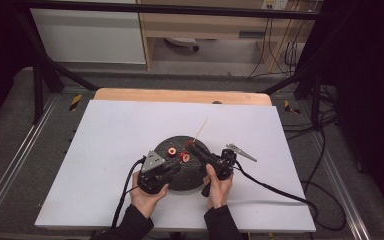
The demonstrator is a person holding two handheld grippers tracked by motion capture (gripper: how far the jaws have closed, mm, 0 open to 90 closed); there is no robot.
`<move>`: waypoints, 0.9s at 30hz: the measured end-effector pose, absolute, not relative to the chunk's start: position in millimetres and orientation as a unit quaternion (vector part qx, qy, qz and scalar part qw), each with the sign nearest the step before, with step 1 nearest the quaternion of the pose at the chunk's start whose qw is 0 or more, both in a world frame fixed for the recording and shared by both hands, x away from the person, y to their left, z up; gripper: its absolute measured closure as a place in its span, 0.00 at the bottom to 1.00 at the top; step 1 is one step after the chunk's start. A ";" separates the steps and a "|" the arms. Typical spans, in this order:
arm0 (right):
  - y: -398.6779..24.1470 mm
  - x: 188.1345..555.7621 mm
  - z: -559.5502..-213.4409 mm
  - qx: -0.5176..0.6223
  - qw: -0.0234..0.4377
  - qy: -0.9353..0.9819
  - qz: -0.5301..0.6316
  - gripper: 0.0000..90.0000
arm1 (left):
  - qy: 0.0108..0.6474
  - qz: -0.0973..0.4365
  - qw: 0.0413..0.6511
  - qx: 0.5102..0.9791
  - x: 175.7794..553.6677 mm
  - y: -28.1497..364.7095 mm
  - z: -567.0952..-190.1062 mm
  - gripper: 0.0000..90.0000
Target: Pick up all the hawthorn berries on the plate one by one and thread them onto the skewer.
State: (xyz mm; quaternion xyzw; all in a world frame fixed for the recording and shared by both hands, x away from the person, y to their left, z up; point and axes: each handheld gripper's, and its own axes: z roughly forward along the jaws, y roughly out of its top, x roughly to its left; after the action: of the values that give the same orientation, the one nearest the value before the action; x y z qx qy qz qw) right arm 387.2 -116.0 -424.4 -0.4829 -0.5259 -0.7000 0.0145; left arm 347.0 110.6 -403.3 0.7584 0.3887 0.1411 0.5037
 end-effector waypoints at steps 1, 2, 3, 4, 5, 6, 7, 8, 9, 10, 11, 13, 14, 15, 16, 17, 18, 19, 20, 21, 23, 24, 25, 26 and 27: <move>-116.0 387.0 -424.5 -0.483 0.014 -0.529 -0.698 0.71 | 0.388 0.140 0.503 0.759 347.3 111.1 -403.8 0.98; -116.0 386.9 -424.9 -0.483 0.013 -0.531 -0.696 0.71 | 0.386 0.139 0.503 0.761 347.6 111.7 -404.1 0.98; -116.1 386.7 -424.9 -0.483 0.011 -0.534 -0.694 0.70 | 0.385 0.139 0.503 0.761 347.7 112.5 -404.5 0.98; -116.3 386.6 -424.5 -0.482 0.012 -0.537 -0.692 0.69 | 0.385 0.139 0.503 0.761 347.6 113.3 -404.8 0.98; -116.6 386.4 -424.1 -0.484 0.007 -0.540 -0.689 0.65 | 0.384 0.140 0.503 0.762 347.3 114.7 -405.1 0.98; -117.4 386.5 -423.2 -0.483 0.002 -0.543 -0.686 0.63 | 0.383 0.140 0.501 0.763 347.0 116.9 -405.6 0.98; -118.7 386.7 -422.4 -0.479 -0.002 -0.551 -0.683 0.62 | 0.383 0.141 0.500 0.764 346.5 119.5 -406.3 0.98; -119.8 386.2 -420.9 -0.479 -0.004 -0.556 -0.679 0.59 | 0.381 0.142 0.498 0.766 345.9 122.6 -407.1 0.98; -121.0 386.4 -419.6 -0.477 -0.010 -0.563 -0.675 0.56 | 0.381 0.142 0.497 0.767 345.2 126.1 -407.9 0.98; -122.4 386.9 -418.3 -0.475 -0.016 -0.571 -0.669 0.52 | 0.379 0.143 0.494 0.769 344.5 130.2 -408.7 0.98; -124.1 387.5 -417.5 -0.473 -0.021 -0.580 -0.663 0.48 | 0.379 0.142 0.493 0.770 343.7 134.3 -409.6 0.98; -127.4 388.9 -416.8 -0.471 -0.028 -0.597 -0.649 0.42 | 0.376 0.141 0.489 0.775 342.2 142.6 -411.3 0.98; -128.5 389.3 -416.2 -0.472 -0.029 -0.604 -0.642 0.39 | 0.374 0.144 0.486 0.777 341.4 146.7 -412.0 0.98; -129.6 390.3 -416.5 -0.469 -0.034 -0.614 -0.634 0.36 | 0.371 0.144 0.483 0.780 340.5 151.1 -412.6 0.98; -130.8 390.9 -416.6 -0.467 -0.037 -0.625 -0.624 0.33 | 0.370 0.145 0.482 0.781 339.3 155.5 -413.3 0.98; -131.5 391.2 -416.8 -0.464 -0.041 -0.634 -0.617 0.31 | 0.367 0.147 0.479 0.784 338.0 160.1 -414.0 0.98; -132.4 391.4 -417.1 -0.459 -0.043 -0.646 -0.608 0.28 | 0.366 0.150 0.475 0.786 336.6 165.0 -414.5 0.98; -133.3 391.8 -417.6 -0.456 -0.047 -0.656 -0.600 0.25 | 0.365 0.151 0.473 0.787 335.3 170.2 -414.9 0.98; -133.9 392.0 -417.9 -0.455 -0.049 -0.665 -0.590 0.22 | 0.365 0.151 0.471 0.789 334.2 175.3 -415.4 0.98; -134.7 392.6 -418.6 -0.452 -0.053 -0.675 -0.580 0.20 | 0.365 0.151 0.467 0.791 333.0 180.3 -416.0 0.98; -136.0 393.1 -419.3 -0.447 -0.058 -0.692 -0.564 0.17 | 0.364 0.153 0.459 0.796 330.5 190.6 -417.5 0.98; -136.7 393.3 -419.5 -0.445 -0.059 -0.700 -0.556 0.16 | 0.366 0.154 0.457 0.796 329.3 195.7 -418.3 0.98; -137.2 393.6 -419.6 -0.443 -0.062 -0.706 -0.549 0.15 | 0.367 0.154 0.454 0.797 328.4 200.8 -419.0 0.98; -138.0 394.3 -419.7 -0.441 -0.063 -0.712 -0.542 0.13 | 0.368 0.155 0.452 0.798 327.6 205.8 -419.7 0.98; -138.5 395.1 -419.7 -0.442 -0.064 -0.717 -0.536 0.12 | 0.368 0.153 0.451 0.799 326.8 210.6 -420.7 0.98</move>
State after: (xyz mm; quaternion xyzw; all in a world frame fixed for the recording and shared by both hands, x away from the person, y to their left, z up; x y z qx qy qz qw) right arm 395.1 -138.5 -419.7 -0.4416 -0.7169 -0.5357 -0.0637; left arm 326.8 210.6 -420.7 0.7987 0.3683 0.1526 0.4506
